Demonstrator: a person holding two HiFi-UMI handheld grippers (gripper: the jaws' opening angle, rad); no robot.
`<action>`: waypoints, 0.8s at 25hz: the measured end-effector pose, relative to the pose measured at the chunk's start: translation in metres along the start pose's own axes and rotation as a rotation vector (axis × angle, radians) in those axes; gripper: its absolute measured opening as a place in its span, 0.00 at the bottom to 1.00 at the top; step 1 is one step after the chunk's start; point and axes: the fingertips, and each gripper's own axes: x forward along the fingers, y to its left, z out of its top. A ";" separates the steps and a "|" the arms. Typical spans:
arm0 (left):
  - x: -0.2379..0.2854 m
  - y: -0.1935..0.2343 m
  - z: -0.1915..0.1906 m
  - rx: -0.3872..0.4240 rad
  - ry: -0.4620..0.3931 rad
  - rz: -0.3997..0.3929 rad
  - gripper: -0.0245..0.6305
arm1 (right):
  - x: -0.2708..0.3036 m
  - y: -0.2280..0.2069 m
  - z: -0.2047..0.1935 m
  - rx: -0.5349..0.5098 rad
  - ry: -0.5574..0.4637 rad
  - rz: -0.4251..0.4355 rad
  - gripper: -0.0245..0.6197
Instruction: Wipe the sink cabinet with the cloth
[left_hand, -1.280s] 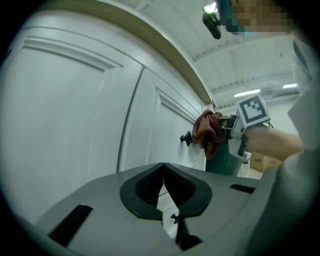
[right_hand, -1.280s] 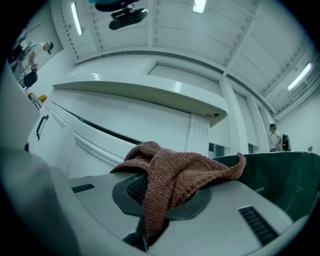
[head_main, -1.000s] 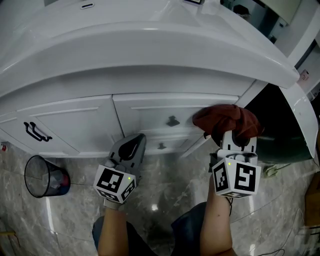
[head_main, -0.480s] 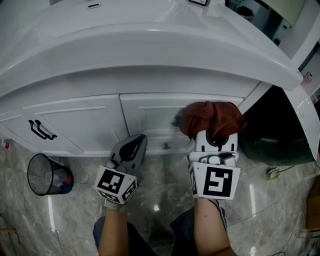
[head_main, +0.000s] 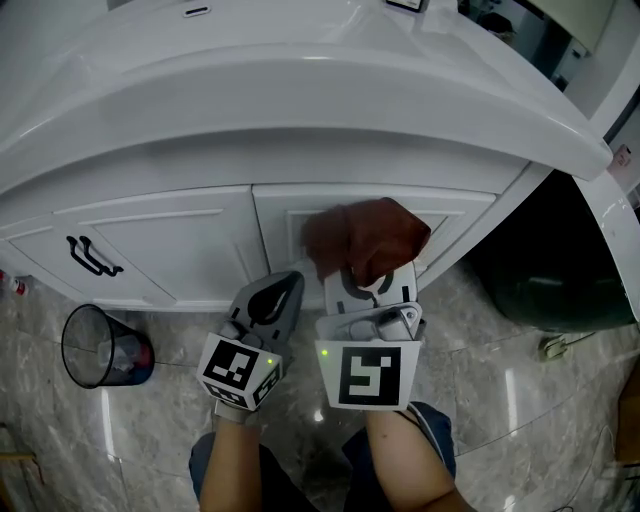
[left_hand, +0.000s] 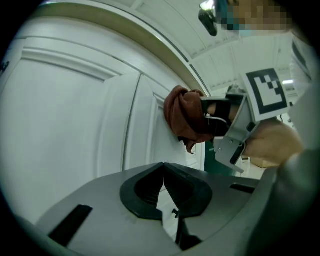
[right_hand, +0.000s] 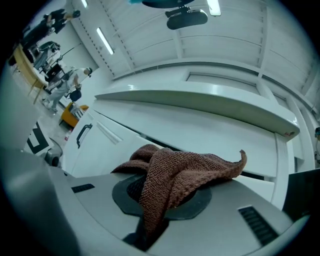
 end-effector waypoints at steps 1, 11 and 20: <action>-0.001 0.002 0.000 -0.001 -0.001 0.004 0.05 | 0.001 0.005 0.001 -0.003 -0.006 0.013 0.13; -0.008 0.015 -0.002 -0.009 0.002 0.034 0.05 | 0.012 0.039 -0.021 0.082 0.018 0.121 0.13; -0.002 0.012 -0.007 -0.011 0.011 0.026 0.05 | 0.005 0.050 -0.072 0.307 0.115 0.190 0.13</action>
